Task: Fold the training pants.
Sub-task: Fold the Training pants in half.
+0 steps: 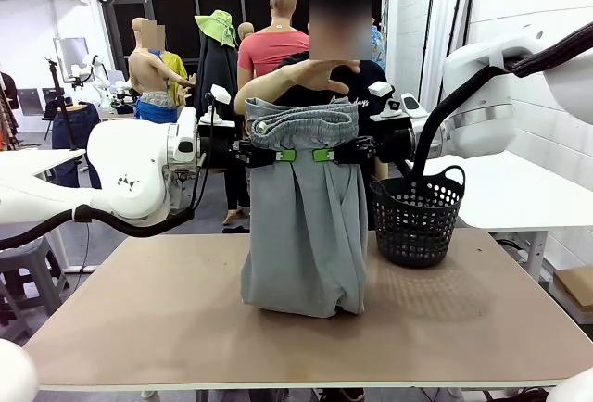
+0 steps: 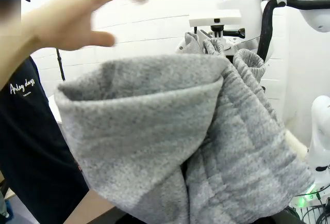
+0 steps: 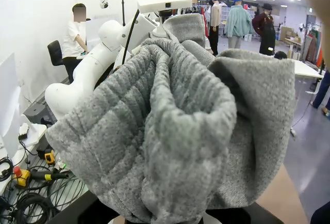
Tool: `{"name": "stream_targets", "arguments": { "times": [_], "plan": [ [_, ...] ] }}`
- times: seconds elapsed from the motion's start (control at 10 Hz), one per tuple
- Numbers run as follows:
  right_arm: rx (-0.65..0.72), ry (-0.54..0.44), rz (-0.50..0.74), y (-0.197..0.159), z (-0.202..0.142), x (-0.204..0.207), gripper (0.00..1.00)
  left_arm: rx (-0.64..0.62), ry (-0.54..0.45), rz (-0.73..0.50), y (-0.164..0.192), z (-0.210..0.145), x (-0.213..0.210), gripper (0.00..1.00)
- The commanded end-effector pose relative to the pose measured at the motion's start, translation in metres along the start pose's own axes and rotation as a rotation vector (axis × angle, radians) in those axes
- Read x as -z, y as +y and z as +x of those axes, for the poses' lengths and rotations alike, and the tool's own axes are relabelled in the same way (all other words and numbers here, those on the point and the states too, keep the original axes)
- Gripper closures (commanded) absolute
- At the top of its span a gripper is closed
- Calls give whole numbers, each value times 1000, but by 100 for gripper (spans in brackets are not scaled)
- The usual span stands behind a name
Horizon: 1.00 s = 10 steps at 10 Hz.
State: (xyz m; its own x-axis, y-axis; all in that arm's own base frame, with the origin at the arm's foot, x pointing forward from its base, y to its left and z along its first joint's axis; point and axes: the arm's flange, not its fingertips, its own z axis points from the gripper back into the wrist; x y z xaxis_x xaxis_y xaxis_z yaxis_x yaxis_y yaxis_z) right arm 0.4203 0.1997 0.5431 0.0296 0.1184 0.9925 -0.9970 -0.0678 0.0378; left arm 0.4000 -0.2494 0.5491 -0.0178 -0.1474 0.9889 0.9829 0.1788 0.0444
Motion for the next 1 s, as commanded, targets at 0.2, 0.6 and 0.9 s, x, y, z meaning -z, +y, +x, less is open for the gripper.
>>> {"name": "stream_targets", "arguments": {
  "times": [0.2,0.6,0.9],
  "plan": [
    [7,-15,5,1,1,1,100,-3,8,7,1,3,1,100],
    [7,-15,5,1,1,1,100,-3,8,7,1,3,1,100],
    [7,-15,5,1,1,1,100,-3,8,7,1,3,1,100]
  ]
}}
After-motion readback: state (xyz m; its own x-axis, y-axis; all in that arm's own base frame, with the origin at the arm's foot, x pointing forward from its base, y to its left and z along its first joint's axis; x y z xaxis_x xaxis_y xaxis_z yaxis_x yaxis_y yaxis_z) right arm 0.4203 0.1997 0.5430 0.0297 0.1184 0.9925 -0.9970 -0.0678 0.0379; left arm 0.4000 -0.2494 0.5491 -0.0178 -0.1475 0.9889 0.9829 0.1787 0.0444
